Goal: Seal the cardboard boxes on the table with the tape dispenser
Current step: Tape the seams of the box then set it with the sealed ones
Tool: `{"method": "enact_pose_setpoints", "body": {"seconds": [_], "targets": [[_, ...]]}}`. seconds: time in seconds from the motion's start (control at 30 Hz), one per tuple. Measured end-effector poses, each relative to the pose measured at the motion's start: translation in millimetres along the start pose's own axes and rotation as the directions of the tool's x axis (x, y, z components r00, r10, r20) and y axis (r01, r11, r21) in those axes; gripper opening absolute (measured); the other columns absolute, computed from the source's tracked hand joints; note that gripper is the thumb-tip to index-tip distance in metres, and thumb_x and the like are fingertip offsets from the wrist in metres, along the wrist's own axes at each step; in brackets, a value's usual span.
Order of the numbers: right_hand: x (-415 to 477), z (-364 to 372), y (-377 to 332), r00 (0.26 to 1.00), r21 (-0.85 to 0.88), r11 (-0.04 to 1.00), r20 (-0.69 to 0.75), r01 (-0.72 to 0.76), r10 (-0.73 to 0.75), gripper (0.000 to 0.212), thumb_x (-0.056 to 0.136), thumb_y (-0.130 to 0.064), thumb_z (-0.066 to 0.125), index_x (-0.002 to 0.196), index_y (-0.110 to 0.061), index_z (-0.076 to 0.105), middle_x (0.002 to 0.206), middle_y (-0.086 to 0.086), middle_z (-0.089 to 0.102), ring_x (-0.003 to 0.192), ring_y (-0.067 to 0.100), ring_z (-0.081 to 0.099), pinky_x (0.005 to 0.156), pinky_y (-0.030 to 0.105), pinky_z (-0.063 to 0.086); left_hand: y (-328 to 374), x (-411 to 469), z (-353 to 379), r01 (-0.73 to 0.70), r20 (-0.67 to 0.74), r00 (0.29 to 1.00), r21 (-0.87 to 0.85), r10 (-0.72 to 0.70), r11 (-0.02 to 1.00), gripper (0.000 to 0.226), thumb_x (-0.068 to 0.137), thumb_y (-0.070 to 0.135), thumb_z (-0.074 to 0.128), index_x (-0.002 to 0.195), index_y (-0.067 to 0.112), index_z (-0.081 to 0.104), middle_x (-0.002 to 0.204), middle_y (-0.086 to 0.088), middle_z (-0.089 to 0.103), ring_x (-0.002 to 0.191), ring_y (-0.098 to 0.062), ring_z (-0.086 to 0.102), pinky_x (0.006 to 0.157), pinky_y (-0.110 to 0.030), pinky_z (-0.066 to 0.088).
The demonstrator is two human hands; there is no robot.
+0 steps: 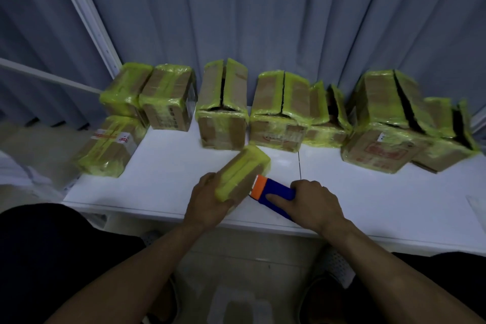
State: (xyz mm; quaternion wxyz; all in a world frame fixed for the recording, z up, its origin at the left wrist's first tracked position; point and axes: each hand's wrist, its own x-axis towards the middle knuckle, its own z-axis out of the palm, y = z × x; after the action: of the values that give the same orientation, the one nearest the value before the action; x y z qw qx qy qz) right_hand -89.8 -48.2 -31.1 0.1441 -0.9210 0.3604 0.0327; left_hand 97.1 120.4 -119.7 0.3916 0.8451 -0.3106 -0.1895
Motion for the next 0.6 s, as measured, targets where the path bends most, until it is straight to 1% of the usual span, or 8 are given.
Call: {"method": "enact_pose_setpoints", "body": {"seconds": [0.1, 0.17, 0.23, 0.33, 0.43, 0.5, 0.57, 0.6], "targets": [[-5, -7, -1, 1.0, 0.137, 0.99, -0.001, 0.025, -0.025, 0.057, 0.086, -0.078, 0.056, 0.069, -0.024, 0.052, 0.061, -0.009, 0.055, 0.055, 0.007, 0.055, 0.051, 0.023, 0.035, 1, 5, -10, -0.034, 0.187, 0.982, 0.006, 0.032, 0.999, 0.08, 0.062, 0.039, 0.081, 0.136, 0.022, 0.055, 0.137, 0.003, 0.05, 0.126, -0.019, 0.052, 0.1, -0.027, 0.043], [-7, -11, -1, 0.999, 0.212, 0.977, -0.004, 0.037, -0.036, 0.055, 0.086, -0.075, 0.059, 0.069, -0.023, 0.056, 0.06, -0.008, 0.056, 0.054, 0.006, 0.056, 0.051, 0.021, 0.035, -1, 9, -21, -0.045, 0.364, 0.931, 0.096, 0.007, 0.994, 0.085, 0.076, 0.036, 0.081, 0.149, 0.025, 0.04, 0.156, 0.004, 0.034, 0.146, -0.022, 0.029, 0.117, -0.038, 0.03], [-8, -12, -1, 0.999, 0.263, 0.964, -0.015, 0.043, -0.041, 0.054, 0.085, -0.075, 0.06, 0.071, -0.023, 0.059, 0.06, -0.008, 0.058, 0.056, 0.006, 0.059, 0.052, 0.02, 0.038, -5, 16, -33, -0.063, 0.414, 0.91, 0.176, -0.015, 0.982, 0.079, 0.09, 0.03, 0.072, 0.154, 0.031, 0.027, 0.164, 0.006, 0.017, 0.152, -0.024, 0.008, 0.122, -0.043, 0.017], [-9, -12, 1, 0.999, 0.297, 0.954, -0.021, 0.032, -0.027, 0.054, 0.083, -0.077, 0.061, 0.075, -0.024, 0.061, 0.065, -0.009, 0.063, 0.059, 0.006, 0.063, 0.055, 0.022, 0.046, -13, 14, -44, -0.194, 0.17, 0.972, 0.205, 0.16, 0.959, 0.05, 0.099, 0.029, 0.048, 0.148, 0.019, 0.041, 0.158, -0.005, 0.025, 0.149, -0.031, 0.016, 0.122, -0.042, 0.008], [-9, -10, 2, 0.999, 0.29, 0.957, -0.034, 0.017, -0.008, 0.057, 0.08, -0.08, 0.059, 0.075, -0.024, 0.062, 0.068, -0.008, 0.065, 0.06, 0.007, 0.064, 0.056, 0.025, 0.051, -19, 4, -40, -0.191, -0.147, 0.959, 0.304, 0.244, 0.933, 0.061, 0.09, 0.04, 0.028, 0.13, 0.013, 0.064, 0.145, -0.013, 0.05, 0.134, -0.037, 0.045, 0.115, -0.046, 0.033], [-9, -10, 3, 0.999, 0.287, 0.958, -0.036, 0.004, 0.007, 0.056, 0.081, -0.079, 0.06, 0.074, -0.024, 0.062, 0.067, -0.008, 0.064, 0.06, 0.007, 0.063, 0.054, 0.022, 0.044, -10, -4, -25, -0.152, -0.191, 0.957, 0.307, 0.217, 0.939, 0.056, 0.093, 0.046, 0.031, 0.125, 0.017, 0.065, 0.139, -0.01, 0.054, 0.123, -0.034, 0.052, 0.104, -0.047, 0.046], [-9, -10, 5, 0.999, 0.289, 0.957, -0.034, 0.001, 0.01, 0.055, 0.082, -0.078, 0.061, 0.075, -0.024, 0.061, 0.068, -0.008, 0.063, 0.06, 0.007, 0.063, 0.054, 0.02, 0.042, 6, -13, -4, -0.048, -0.144, 0.985, 0.307, 0.096, 0.951, 0.057, 0.094, 0.059, 0.043, 0.133, 0.02, 0.059, 0.146, -0.005, 0.045, 0.128, -0.029, 0.046, 0.101, -0.045, 0.048], [-9, -9, 6, 0.999, 0.293, 0.956, -0.03, -0.002, 0.011, 0.055, 0.082, -0.078, 0.061, 0.076, -0.024, 0.062, 0.069, -0.008, 0.064, 0.061, 0.007, 0.064, 0.054, 0.02, 0.044, 11, -15, 6, 0.005, -0.09, 0.996, 0.316, 0.025, 0.949, 0.07, 0.089, 0.067, 0.049, 0.141, 0.02, 0.05, 0.154, -0.004, 0.035, 0.134, -0.028, 0.041, 0.104, -0.043, 0.046]]}}
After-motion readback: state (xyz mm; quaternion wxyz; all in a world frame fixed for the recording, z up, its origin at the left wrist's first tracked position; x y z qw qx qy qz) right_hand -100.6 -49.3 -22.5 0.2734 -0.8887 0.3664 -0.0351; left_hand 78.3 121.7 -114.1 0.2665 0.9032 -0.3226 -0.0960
